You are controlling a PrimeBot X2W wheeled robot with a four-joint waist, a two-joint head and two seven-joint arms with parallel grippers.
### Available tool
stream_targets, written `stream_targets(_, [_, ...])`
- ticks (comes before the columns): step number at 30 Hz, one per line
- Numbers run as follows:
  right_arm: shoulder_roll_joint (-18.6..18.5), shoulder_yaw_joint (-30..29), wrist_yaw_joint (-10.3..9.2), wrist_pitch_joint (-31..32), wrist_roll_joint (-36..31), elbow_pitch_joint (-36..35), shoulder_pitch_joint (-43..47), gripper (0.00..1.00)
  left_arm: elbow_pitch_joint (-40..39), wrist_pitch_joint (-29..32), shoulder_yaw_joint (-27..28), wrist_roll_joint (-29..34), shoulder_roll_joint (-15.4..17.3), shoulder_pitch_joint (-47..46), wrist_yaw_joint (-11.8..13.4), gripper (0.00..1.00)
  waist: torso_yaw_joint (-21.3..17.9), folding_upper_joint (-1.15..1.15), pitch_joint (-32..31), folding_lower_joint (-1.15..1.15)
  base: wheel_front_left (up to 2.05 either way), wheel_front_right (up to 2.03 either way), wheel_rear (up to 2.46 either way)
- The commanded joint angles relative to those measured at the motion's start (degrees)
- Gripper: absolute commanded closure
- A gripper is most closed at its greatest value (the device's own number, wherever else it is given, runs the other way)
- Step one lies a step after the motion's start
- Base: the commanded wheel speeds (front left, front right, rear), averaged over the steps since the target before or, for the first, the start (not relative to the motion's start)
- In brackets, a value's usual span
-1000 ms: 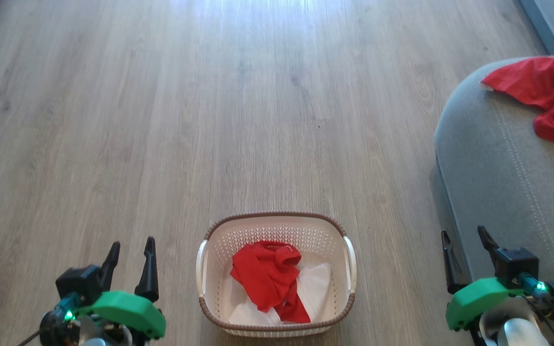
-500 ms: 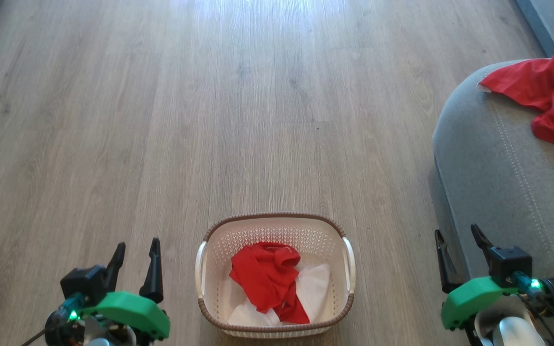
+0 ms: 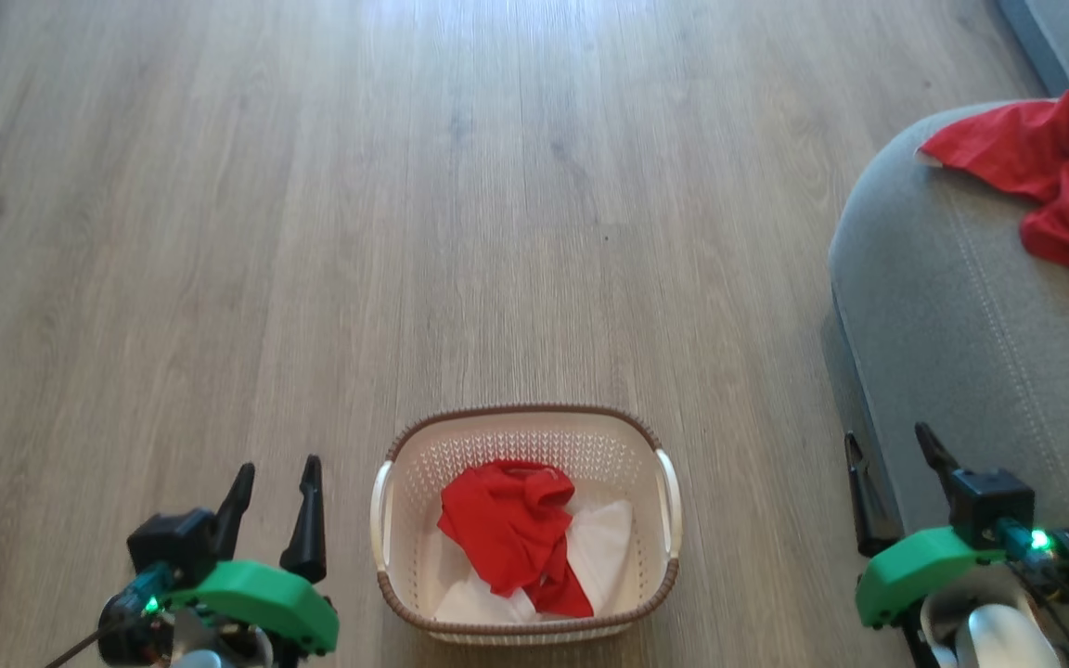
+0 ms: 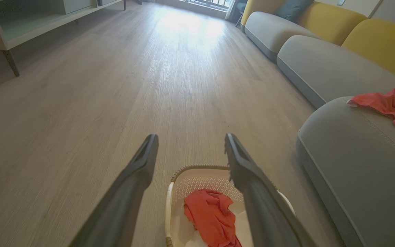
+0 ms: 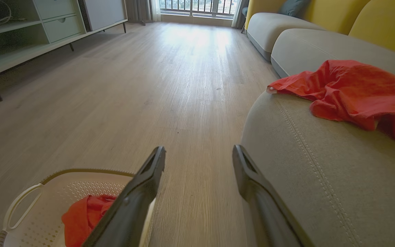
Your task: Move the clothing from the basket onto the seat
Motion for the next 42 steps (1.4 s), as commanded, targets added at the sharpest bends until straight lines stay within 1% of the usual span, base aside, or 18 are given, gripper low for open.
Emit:
stream_targets(1, [-0.26, 1.00, -0.02, -0.52, -0.43, -2.33, -2.93, 0.00, -2.18, -0.72, 1.16, 0.13, 0.16, -2.61, 0.39, 0.00, -0.32, 0.00, 0.88, 0.01, 0.00, 0.00, 0.00])
stream_targets(5, [-0.26, 0.08, -0.02, -0.52, -0.31, -4.72, -5.09, 0.00, -2.71, -0.72, -0.78, 0.91, 0.16, -5.24, 0.12, 0.00, -0.94, 0.00, 6.07, 0.01, 0.00, 0.00, 0.00])
stream_targets(8, [-0.26, -1.26, -0.02, -0.52, -0.10, -7.34, -7.80, 0.00, -2.24, -0.72, -3.43, 2.57, 0.16, -9.66, -0.40, 0.00, -1.30, 0.00, 12.53, 0.01, 0.00, 0.00, 0.00])
stream_targets(9, [-0.26, -1.26, -0.02, -0.52, -0.10, -7.34, -7.80, 0.00, -2.24, -0.72, -3.43, 2.57, 0.16, -9.66, -0.40, 0.00, -1.30, 0.00, 12.53, 0.01, 0.00, 0.00, 0.00])
stream_targets(11, [-0.26, -1.85, -0.02, -0.52, 0.03, -9.22, -10.30, 0.00, -0.70, -0.72, -5.74, 4.31, 0.16, -13.67, -0.73, 0.00, -1.74, 0.00, 18.01, 0.01, 0.00, 0.00, 0.00])
stream_targets(13, [-0.26, -2.21, -0.02, -0.52, 0.15, -10.94, -12.85, 0.00, 1.95, -0.44, -8.02, 6.55, 0.16, -18.35, -0.91, 0.00, -2.20, 0.00, 23.43, 0.01, 0.00, 0.00, 0.00])
stream_targets(16, [-0.26, -2.27, -0.02, -0.52, 0.60, -13.10, -16.60, 0.00, 6.68, 1.76, -11.12, 9.88, 0.18, -25.79, -1.03, 0.00, -3.26, 0.00, 31.10, 0.01, 0.00, 0.00, 0.00])
stream_targets(20, [-0.26, -0.44, -0.02, -0.52, 1.58, -14.37, -20.88, 0.00, 14.40, 5.41, -13.90, 12.93, 0.56, -33.53, -1.25, 0.00, -5.96, 0.00, 38.71, 0.01, 0.00, 0.00, 0.00])
stream_targets(21, [-0.26, 0.62, -0.02, -0.52, 2.21, -14.82, -22.49, 0.00, 18.54, 6.83, -14.86, 14.19, 0.85, -36.74, -1.14, 0.00, -7.33, 0.00, 41.35, 0.01, 0.00, 0.00, 0.00])
stream_targets(26, [-0.26, 1.77, -0.02, -0.52, 4.35, -16.05, -24.88, 0.00, 29.40, 12.01, -16.88, 17.04, 1.51, -44.05, 0.04, 0.00, -9.92, 0.00, 45.72, 0.01, 0.00, 0.00, 0.00])
stream_targets(31, [-0.26, 3.51, -0.02, -0.52, 6.00, -16.49, -26.29, 0.00, 37.28, 13.94, -17.25, 18.16, 2.42, -50.25, 1.96, 0.00, -13.01, 0.00, 48.75, 0.01, 0.00, 0.00, 0.00])
stream_targets(35, [-0.26, 4.35, -0.02, -0.52, 7.05, -17.13, -27.18, 0.00, 42.03, 14.55, -17.45, 18.63, 3.37, -54.48, 3.10, 0.00, -15.19, 0.00, 50.97, 0.01, 0.00, 0.00, 0.00])
stream_targets(42, [-0.26, 5.47, -0.02, -0.52, 8.47, -17.93, -26.68, 0.00, 48.50, 16.88, -18.43, 19.55, 5.91, -60.02, 4.02, 0.00, -17.81, 0.00, 53.80, 0.01, 0.00, 0.00, 0.00])
